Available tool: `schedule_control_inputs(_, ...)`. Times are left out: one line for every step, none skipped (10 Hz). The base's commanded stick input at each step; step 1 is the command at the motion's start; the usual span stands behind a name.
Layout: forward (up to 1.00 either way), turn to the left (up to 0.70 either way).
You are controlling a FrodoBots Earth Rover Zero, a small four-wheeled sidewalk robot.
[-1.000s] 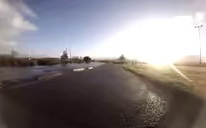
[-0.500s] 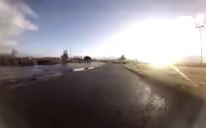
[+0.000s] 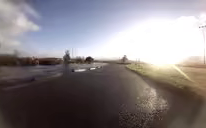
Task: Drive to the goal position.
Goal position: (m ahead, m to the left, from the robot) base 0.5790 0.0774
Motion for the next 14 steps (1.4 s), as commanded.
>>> schedule_control_inputs(0.45, 0.00)
schedule_control_inputs(0.45, 0.00)
schedule_control_inputs(0.45, 0.00)
schedule_control_inputs(0.45, 0.00)
schedule_control_inputs(0.45, 0.00)
schedule_control_inputs(0.45, 0.00)
schedule_control_inputs(0.45, 0.00)
schedule_control_inputs(0.45, 0.00)
schedule_control_inputs(0.45, 0.00)
schedule_control_inputs(0.45, 0.00)
schedule_control_inputs(0.45, 0.00)
schedule_control_inputs(0.45, 0.00)
schedule_control_inputs(0.45, 0.00)
schedule_control_inputs(0.45, -0.09)
